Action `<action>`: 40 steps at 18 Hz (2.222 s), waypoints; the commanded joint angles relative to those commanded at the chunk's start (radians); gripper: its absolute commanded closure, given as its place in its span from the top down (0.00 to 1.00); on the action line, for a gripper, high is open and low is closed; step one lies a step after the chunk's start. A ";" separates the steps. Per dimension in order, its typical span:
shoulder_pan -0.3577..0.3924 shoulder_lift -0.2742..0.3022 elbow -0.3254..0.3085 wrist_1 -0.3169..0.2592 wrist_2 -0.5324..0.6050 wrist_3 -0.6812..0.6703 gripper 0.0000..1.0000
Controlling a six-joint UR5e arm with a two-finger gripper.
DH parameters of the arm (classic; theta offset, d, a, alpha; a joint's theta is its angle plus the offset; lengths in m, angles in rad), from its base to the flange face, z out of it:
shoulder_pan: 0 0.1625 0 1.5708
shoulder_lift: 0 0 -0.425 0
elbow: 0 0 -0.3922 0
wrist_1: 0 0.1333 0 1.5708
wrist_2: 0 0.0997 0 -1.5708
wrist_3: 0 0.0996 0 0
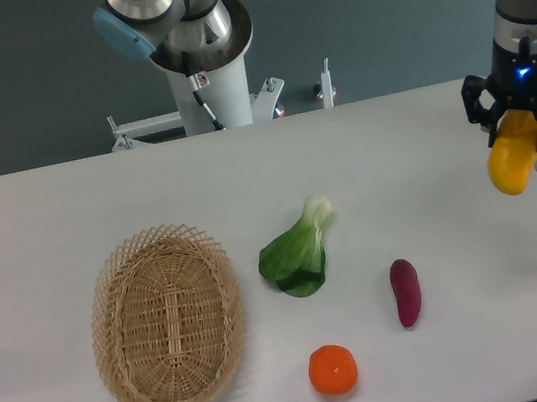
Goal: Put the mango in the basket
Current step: 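Hold the yellow mango in the gripper and begin moving, then carry the held yellow mango over the bok choy toward the wicker basket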
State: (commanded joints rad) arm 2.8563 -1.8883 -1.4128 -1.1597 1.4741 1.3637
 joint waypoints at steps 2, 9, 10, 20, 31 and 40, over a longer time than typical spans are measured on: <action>0.000 0.000 0.000 0.002 0.000 -0.002 0.52; -0.040 0.012 -0.014 0.000 -0.002 -0.075 0.52; -0.055 0.014 -0.015 0.000 -0.002 -0.107 0.52; -0.343 0.048 -0.115 0.067 0.000 -0.644 0.52; -0.670 -0.043 -0.259 0.227 0.002 -0.989 0.52; -0.746 -0.118 -0.275 0.245 0.003 -0.997 0.55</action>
State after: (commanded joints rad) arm 2.1108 -2.0064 -1.6873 -0.9143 1.4772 0.3666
